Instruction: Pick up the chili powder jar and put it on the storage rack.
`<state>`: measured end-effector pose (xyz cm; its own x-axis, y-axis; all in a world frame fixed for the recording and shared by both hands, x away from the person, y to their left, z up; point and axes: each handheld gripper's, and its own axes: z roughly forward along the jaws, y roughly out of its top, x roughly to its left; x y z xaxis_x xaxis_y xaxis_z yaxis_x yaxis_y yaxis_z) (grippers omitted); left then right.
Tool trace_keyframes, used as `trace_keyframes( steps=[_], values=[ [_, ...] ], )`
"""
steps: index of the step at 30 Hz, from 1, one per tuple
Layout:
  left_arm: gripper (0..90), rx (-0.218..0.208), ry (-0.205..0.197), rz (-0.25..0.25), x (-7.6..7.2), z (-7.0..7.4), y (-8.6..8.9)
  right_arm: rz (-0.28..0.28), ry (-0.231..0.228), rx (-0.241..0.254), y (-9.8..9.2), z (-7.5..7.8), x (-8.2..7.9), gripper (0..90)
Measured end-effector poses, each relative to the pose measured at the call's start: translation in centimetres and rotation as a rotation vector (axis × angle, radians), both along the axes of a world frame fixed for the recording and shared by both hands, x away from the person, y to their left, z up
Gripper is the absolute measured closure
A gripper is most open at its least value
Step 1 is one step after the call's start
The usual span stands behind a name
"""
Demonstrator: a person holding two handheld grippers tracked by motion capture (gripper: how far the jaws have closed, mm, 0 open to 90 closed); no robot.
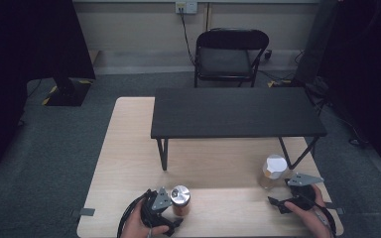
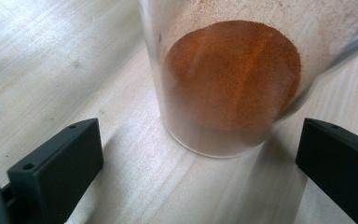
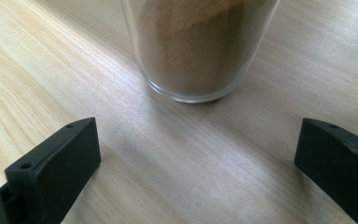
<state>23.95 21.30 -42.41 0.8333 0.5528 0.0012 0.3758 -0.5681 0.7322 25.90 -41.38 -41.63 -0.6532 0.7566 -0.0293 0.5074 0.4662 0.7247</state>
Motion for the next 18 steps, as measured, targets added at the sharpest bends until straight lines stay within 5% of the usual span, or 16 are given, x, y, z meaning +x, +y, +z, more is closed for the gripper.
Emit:
trace_keyframes(
  steps=[18],
  values=[
    [2.1, -0.036, 0.012, 0.029, 0.06, 0.01, 0.38, 0.000, 0.000, 0.000, 0.00, 0.00, 0.00, 0.0]
  ],
)
